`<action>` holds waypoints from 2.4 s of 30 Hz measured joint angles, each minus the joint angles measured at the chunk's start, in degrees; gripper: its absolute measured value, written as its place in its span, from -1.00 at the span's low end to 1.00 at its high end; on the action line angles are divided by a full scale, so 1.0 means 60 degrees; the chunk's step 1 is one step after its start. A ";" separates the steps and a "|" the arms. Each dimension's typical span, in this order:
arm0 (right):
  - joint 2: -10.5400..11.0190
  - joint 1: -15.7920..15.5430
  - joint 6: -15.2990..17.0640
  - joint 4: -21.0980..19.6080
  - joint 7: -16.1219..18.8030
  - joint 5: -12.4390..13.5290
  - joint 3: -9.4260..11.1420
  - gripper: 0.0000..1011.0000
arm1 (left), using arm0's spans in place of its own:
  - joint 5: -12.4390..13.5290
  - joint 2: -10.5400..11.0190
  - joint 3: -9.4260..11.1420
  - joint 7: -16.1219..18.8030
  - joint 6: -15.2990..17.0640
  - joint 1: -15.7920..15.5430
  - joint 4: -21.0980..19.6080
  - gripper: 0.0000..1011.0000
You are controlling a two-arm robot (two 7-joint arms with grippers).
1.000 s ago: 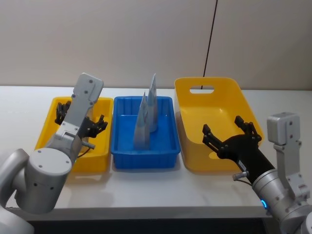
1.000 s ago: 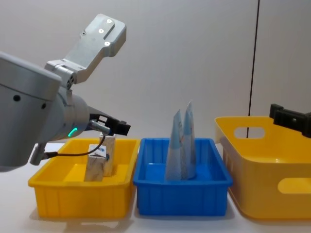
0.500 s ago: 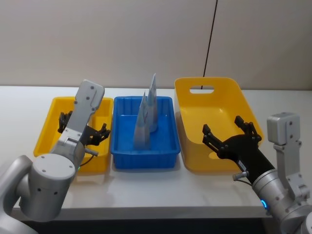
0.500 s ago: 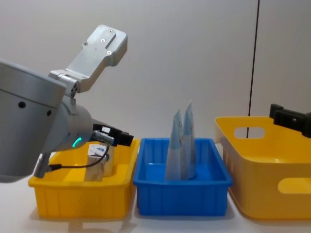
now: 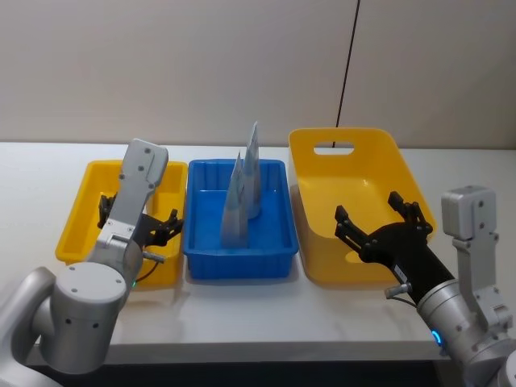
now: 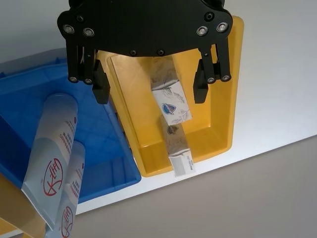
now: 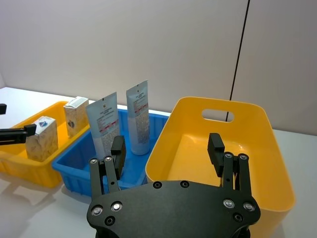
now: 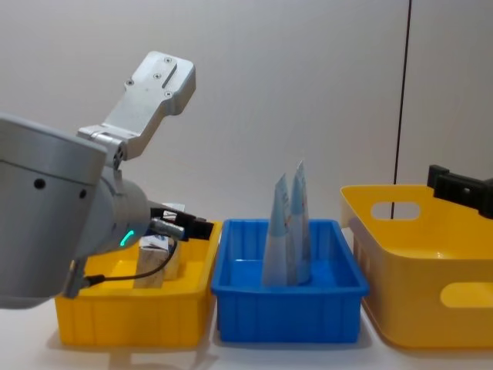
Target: Bimanual collaborative sorting of washing and personal care products
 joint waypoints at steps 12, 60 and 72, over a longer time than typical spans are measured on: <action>0.0000 0.0000 0.0000 0.0000 0.0001 0.0000 0.0000 0.98 | -0.0026 -0.0246 -0.0089 -0.0018 -0.0182 -0.0054 0.0470 0.98; 0.0000 0.0000 0.0000 0.0000 0.0001 0.0000 0.0000 0.98 | 0.0331 -0.0721 -0.0570 0.0148 -0.1644 -0.0368 0.2305 0.98; 0.0000 0.0000 0.0000 0.0000 0.0001 0.0000 0.0000 0.98 | 0.0412 -0.0842 -0.0647 0.0125 -0.1967 -0.0612 0.2894 0.98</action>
